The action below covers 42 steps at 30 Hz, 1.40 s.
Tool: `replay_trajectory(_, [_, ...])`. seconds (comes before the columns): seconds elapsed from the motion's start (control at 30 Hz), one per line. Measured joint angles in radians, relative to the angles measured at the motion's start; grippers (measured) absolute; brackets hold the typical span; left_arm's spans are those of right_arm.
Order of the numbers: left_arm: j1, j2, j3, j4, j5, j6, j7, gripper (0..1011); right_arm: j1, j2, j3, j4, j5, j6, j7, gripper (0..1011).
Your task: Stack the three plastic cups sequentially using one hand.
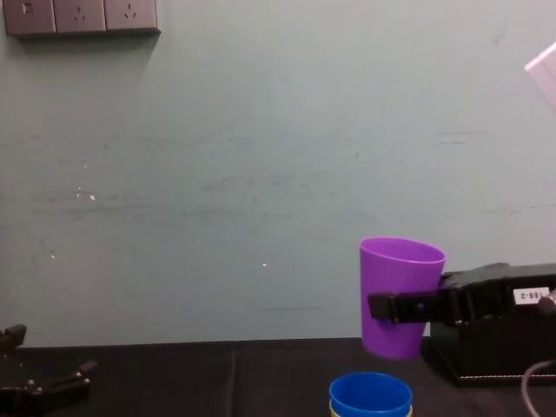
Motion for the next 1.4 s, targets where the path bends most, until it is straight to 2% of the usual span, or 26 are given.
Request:
replay_trajectory(0.57, [0.000,0.000,0.000,0.000,0.000,0.000,0.000,1000,0.014,0.005,-0.055,0.003,0.016,-0.005,0.008,712])
replay_trajectory(1.4, [0.000,0.000,0.000,0.000,0.000,0.000,0.000,1000,0.042,0.000,-0.090,0.052,0.013,-0.005,0.013,712])
